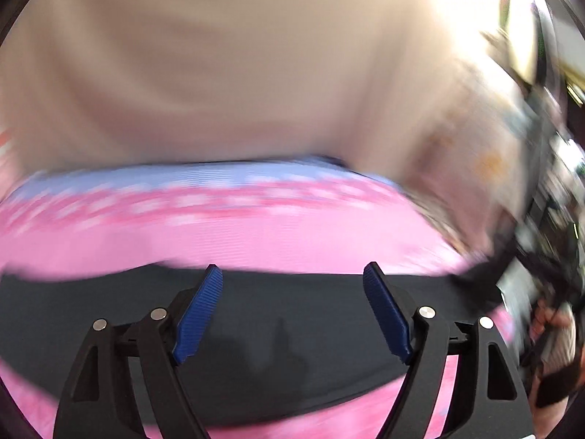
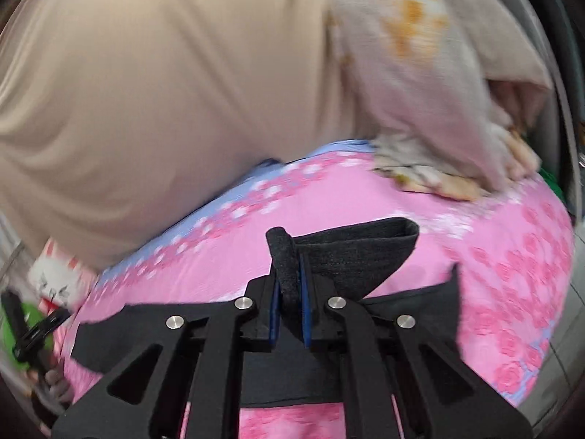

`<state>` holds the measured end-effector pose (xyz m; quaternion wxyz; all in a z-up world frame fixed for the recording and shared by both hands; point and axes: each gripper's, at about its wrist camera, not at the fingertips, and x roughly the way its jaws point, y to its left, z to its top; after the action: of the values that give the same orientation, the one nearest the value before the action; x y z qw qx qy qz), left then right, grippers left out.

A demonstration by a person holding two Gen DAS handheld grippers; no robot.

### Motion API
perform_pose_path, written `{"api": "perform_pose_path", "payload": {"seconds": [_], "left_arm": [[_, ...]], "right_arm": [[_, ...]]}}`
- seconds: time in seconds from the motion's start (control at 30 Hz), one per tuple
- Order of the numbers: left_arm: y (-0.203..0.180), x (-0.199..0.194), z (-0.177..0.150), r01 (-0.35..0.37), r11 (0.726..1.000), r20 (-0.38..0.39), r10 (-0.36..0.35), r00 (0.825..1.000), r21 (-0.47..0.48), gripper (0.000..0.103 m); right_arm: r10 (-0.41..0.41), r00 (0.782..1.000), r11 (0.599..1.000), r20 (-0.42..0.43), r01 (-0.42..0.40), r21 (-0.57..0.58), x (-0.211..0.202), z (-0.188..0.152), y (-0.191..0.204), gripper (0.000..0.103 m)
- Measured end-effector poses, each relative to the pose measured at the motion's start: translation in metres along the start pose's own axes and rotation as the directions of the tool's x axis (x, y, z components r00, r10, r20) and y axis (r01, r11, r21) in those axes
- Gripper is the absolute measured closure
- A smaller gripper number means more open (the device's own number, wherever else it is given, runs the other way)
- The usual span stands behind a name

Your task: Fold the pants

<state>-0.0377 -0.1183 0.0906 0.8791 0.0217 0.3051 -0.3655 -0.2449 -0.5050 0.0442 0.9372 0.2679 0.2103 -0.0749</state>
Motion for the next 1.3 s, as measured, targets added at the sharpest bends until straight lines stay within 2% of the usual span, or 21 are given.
{"api": "perform_pose_path", "payload": {"seconds": [0.07, 0.1, 0.17, 0.2, 0.33, 0.37, 0.4, 0.43, 0.47, 0.5, 0.57, 0.6, 0.63, 0.7, 0.9, 0.97, 1.0, 1.07, 1.13, 1.2, 1.3], "left_arm": [[-0.068, 0.040, 0.005, 0.083, 0.988, -0.048, -0.077, 0.996, 0.132, 0.027], [-0.112, 0.063, 0.002, 0.139, 0.967, -0.087, -0.123, 0.989, 0.216, 0.027], [-0.168, 0.091, -0.006, 0.204, 0.928, -0.130, -0.171, 0.977, 0.310, 0.026], [-0.196, 0.108, -0.011, 0.220, 0.912, -0.154, -0.176, 0.972, 0.346, 0.026], [-0.257, 0.153, -0.023, 0.238, 0.899, -0.196, -0.175, 0.965, 0.368, 0.028], [-0.265, 0.161, -0.025, 0.251, 0.895, -0.209, -0.184, 0.961, 0.368, 0.039], [-0.274, 0.170, -0.027, 0.274, 0.889, -0.231, -0.199, 0.953, 0.366, 0.061], [-0.282, 0.178, -0.029, 0.301, 0.882, -0.256, -0.216, 0.942, 0.364, 0.077], [-0.288, 0.187, -0.029, 0.325, 0.877, -0.285, -0.231, 0.930, 0.352, 0.100], [-0.296, 0.197, -0.029, 0.350, 0.876, -0.315, -0.247, 0.916, 0.331, 0.100], [-0.303, 0.206, -0.029, 0.357, 0.886, -0.319, -0.260, 0.911, 0.297, 0.101], [-0.301, 0.209, -0.028, 0.358, 0.890, -0.318, -0.266, 0.910, 0.281, 0.101], [-0.297, 0.209, -0.026, 0.366, 0.894, -0.320, -0.278, 0.906, 0.259, 0.101], [-0.288, 0.209, -0.022, 0.382, 0.897, -0.318, -0.304, 0.898, 0.221, 0.101], [-0.292, 0.211, -0.022, 0.404, 0.891, -0.341, -0.321, 0.884, 0.206, 0.101], [-0.292, 0.209, -0.020, 0.407, 0.891, -0.340, -0.326, 0.882, 0.202, 0.101], [-0.294, 0.208, -0.020, 0.412, 0.888, -0.342, -0.330, 0.880, 0.204, 0.101], [-0.299, 0.206, -0.023, 0.431, 0.876, -0.355, -0.340, 0.870, 0.218, 0.101], [-0.307, 0.206, -0.030, 0.446, 0.862, -0.380, -0.339, 0.861, 0.242, 0.101], [-0.320, 0.213, -0.046, 0.465, 0.841, -0.442, -0.317, 0.839, 0.278, 0.100], [-0.330, 0.227, -0.069, 0.461, 0.831, -0.496, -0.272, 0.825, 0.311, 0.090]], "right_arm": [[0.047, 0.998, 0.999, -0.036, -0.047, -0.002, 0.008, 0.002, 0.005, 0.095], [0.060, 0.997, 0.998, -0.053, -0.060, -0.006, 0.011, 0.004, 0.006, 0.095], [0.077, 0.992, 0.997, -0.095, -0.079, -0.017, 0.016, 0.007, 0.005, 0.095], [0.083, 0.991, 0.996, -0.107, -0.086, -0.019, 0.016, 0.008, 0.004, 0.095], [0.087, 0.988, 0.996, -0.127, -0.088, -0.003, 0.003, 0.016, -0.015, 0.095], [0.098, 0.986, 0.995, -0.136, -0.096, 0.019, 0.000, 0.016, -0.024, 0.095], [0.103, 0.984, 0.995, -0.145, -0.099, 0.030, -0.001, 0.016, -0.031, 0.095], [0.098, 0.984, 0.995, -0.150, -0.093, 0.039, -0.002, 0.015, -0.039, 0.095], [0.084, 0.984, 0.996, -0.154, -0.078, 0.047, -0.004, 0.012, -0.048, 0.095], [0.081, 0.984, 0.996, -0.156, -0.073, 0.053, -0.005, 0.010, -0.056, 0.093], [0.033, 0.990, 0.998, -0.134, -0.027, 0.049, -0.017, 0.001, -0.076, 0.087], [-0.012, 0.992, 0.999, -0.127, 0.016, 0.029, -0.021, -0.004, -0.083, 0.071], [-0.057, 0.991, 0.998, -0.121, 0.059, 0.009, -0.025, -0.009, -0.088, 0.049], [-0.150, 0.979, 0.988, -0.140, 0.144, -0.052, -0.023, -0.025, -0.097, 0.040], [-0.237, 0.950, 0.958, -0.204, 0.192, -0.215, 0.011, -0.055, -0.093, 0.043], [-0.302, 0.936, 0.936, -0.182, 0.254, -0.244, 0.019, -0.057, -0.095, 0.078], [-0.313, 0.936, 0.937, -0.161, 0.278, -0.211, 0.015, -0.054, -0.102, 0.095], [-0.266, 0.959, 0.964, -0.094, 0.264, -0.034, -0.008, -0.049, -0.130, 0.096], [-0.206, 0.977, 0.958, -0.048, 0.211, 0.191, -0.031, -0.052, -0.171, 0.094], [-0.063, 0.997, 0.904, -0.046, 0.076, 0.421, -0.036, -0.074, -0.209, 0.090], [0.090, 0.996, 0.824, 0.029, -0.091, 0.559, -0.044, -0.102, -0.228, 0.090]]}}
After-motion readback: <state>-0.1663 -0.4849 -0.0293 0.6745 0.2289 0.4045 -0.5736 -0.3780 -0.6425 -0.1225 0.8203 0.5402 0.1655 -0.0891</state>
